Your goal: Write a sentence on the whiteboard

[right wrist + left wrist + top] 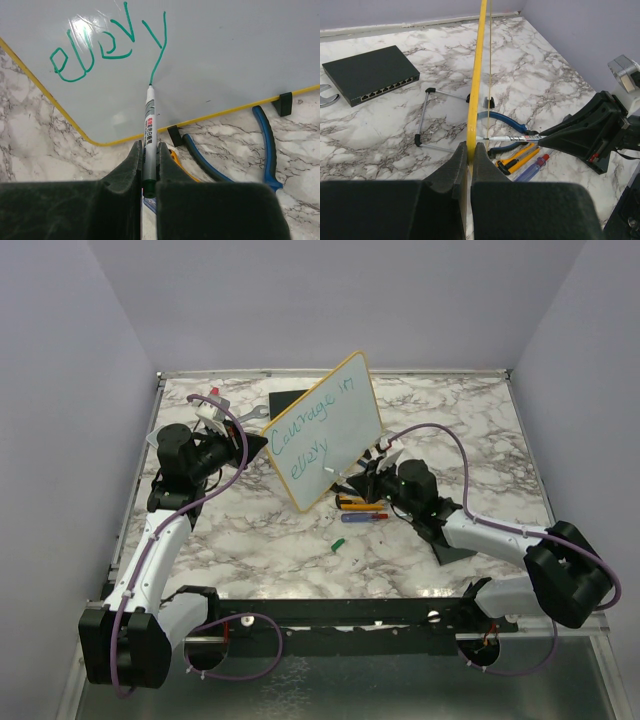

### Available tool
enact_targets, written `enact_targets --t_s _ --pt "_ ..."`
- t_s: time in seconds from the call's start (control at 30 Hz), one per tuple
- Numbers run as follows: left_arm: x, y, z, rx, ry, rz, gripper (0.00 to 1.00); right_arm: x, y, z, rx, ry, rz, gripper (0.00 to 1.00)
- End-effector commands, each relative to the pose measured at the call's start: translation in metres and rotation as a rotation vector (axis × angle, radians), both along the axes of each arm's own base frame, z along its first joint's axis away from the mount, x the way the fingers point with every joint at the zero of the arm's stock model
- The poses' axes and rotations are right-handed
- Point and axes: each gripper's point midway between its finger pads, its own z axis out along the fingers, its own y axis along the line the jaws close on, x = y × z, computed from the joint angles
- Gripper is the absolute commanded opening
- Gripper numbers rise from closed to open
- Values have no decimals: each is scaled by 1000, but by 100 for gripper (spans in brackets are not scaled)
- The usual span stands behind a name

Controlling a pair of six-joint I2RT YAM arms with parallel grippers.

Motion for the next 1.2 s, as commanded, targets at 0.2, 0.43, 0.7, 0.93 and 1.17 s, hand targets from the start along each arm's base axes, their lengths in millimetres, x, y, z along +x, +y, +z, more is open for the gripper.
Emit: enact_targets --t_s 0.2,0.43,0.7,0.93,1.17 --pt "-5 -3 5 3 -29 -20 0 -9 -3 4 -3 7 8 1" --pt "-5 -3 4 3 -27 -19 0 -5 -12 27 3 -14 -40 1" --pt "-5 -3 3 5 -27 -17 0 17 -35 48 67 -45 -54 0" --pt "-4 -3 2 7 -23 -16 0 35 -37 59 112 -74 -32 1" --pt "-3 -2 1 9 -21 -15 0 51 -34 73 125 -112 -38 1"
